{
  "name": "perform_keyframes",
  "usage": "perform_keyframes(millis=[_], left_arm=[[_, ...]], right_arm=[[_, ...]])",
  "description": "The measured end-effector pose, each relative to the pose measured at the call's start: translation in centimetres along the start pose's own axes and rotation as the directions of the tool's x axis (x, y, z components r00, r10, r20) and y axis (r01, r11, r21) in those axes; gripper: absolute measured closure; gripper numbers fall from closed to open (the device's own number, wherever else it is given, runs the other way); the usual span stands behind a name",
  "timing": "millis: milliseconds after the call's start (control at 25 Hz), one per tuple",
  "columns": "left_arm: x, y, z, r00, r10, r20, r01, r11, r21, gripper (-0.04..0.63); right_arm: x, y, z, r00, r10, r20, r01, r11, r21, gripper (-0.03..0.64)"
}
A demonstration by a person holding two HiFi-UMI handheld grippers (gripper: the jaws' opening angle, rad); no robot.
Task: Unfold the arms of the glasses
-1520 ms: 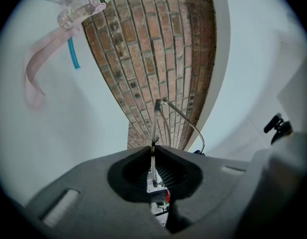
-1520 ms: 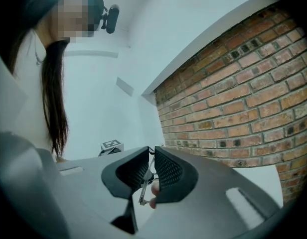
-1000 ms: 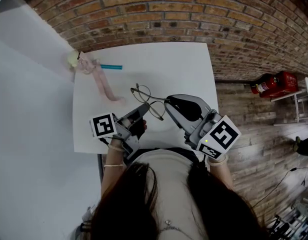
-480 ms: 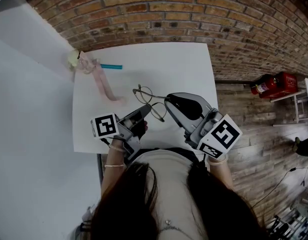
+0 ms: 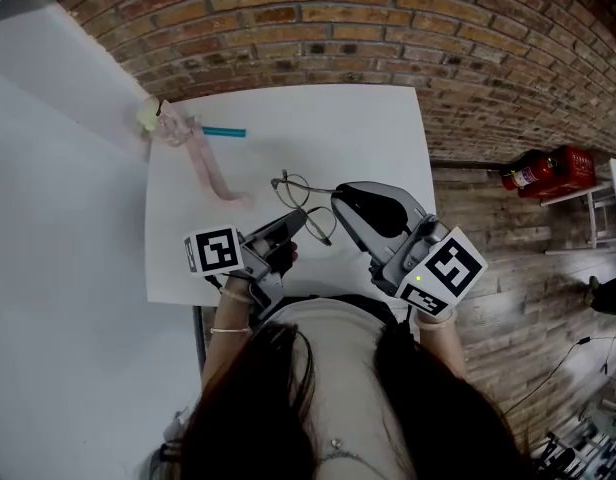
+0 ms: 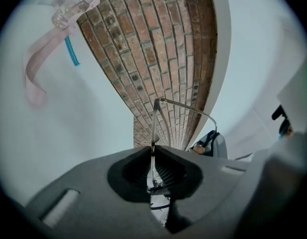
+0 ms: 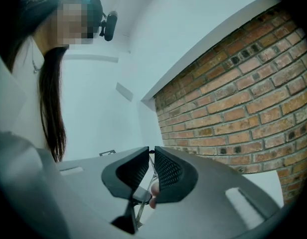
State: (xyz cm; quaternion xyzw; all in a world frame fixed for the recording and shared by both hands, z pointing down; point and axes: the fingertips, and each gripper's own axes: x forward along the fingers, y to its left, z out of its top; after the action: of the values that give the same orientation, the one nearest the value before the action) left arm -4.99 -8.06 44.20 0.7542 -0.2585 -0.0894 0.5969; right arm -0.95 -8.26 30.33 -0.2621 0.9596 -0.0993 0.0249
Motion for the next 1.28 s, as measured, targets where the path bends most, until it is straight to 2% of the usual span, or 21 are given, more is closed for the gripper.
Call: perform_keyframes(millis=[1000,1280], left_arm=[[0.9,0.9,-1.8,0.990,0.103,-0.100,-0.091,0.988,0.122,0.574],[0.9,0.9,-1.9,0.989,0.106,-0.105,-0.092,0.988,0.127,0.574]], right_arm=[[-0.4,-1.0,0.8,0.999,-0.023,0.034,0.022,0.999,0.024,0.575],[-0.4,-1.0,0.7,0.999,-0.025,0.039,0.024,0.999,0.028,0.575]])
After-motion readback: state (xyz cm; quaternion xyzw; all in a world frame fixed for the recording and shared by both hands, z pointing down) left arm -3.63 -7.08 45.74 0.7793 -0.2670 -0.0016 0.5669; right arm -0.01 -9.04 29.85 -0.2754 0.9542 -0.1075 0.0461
